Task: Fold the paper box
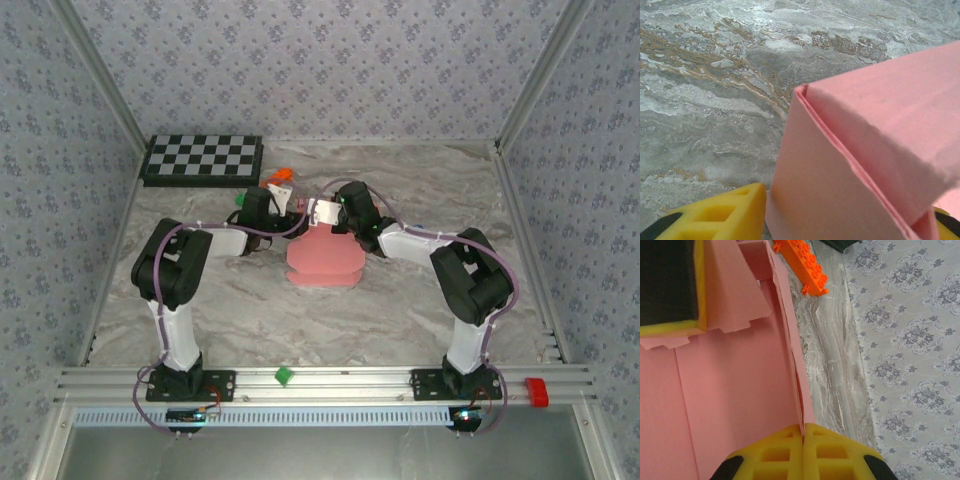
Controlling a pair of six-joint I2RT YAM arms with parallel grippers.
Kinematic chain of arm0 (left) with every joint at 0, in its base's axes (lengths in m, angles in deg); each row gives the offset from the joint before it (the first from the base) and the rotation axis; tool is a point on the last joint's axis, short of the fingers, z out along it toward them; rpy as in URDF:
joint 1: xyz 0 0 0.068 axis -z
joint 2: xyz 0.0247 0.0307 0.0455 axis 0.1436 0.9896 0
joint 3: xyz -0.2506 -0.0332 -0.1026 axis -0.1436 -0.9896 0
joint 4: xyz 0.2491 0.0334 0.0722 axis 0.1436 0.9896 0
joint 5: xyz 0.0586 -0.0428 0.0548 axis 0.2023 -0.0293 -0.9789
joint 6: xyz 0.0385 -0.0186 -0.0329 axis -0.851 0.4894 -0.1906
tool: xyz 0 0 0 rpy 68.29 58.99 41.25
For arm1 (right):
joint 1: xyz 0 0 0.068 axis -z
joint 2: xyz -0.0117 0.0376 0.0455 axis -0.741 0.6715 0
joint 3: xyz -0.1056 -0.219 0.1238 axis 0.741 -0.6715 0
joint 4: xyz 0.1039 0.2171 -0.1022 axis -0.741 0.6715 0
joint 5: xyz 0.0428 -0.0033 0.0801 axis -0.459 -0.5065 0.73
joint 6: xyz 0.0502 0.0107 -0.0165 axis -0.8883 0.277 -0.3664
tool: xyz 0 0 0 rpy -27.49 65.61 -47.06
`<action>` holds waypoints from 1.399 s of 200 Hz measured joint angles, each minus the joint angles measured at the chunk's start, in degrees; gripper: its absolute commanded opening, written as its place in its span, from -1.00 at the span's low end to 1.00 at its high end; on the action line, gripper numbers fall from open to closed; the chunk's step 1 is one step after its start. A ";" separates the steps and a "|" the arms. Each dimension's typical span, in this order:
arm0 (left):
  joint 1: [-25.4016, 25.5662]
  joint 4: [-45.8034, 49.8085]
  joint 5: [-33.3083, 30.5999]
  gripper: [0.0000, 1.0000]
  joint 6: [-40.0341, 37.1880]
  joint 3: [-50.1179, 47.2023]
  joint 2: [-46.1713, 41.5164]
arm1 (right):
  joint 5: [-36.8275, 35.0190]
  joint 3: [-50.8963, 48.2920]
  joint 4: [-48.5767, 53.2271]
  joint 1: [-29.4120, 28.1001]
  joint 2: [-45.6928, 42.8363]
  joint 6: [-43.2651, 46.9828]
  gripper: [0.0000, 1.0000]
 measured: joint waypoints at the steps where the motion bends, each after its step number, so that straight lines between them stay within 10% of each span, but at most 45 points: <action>1: -0.02 -0.02 0.00 -0.19 -0.02 0.00 0.02 | 0.00 0.00 0.00 0.00 0.00 0.00 -1.00; 89: 1.60 -4.02 -6.21 -0.50 -0.24 -1.62 0.33 | -0.04 0.52 1.16 0.00 0.17 -1.22 -1.00; 280: 2.89 -3.28 -9.86 -0.44 -0.90 -1.95 0.33 | 1.14 0.55 2.14 -0.57 0.22 -1.66 -1.00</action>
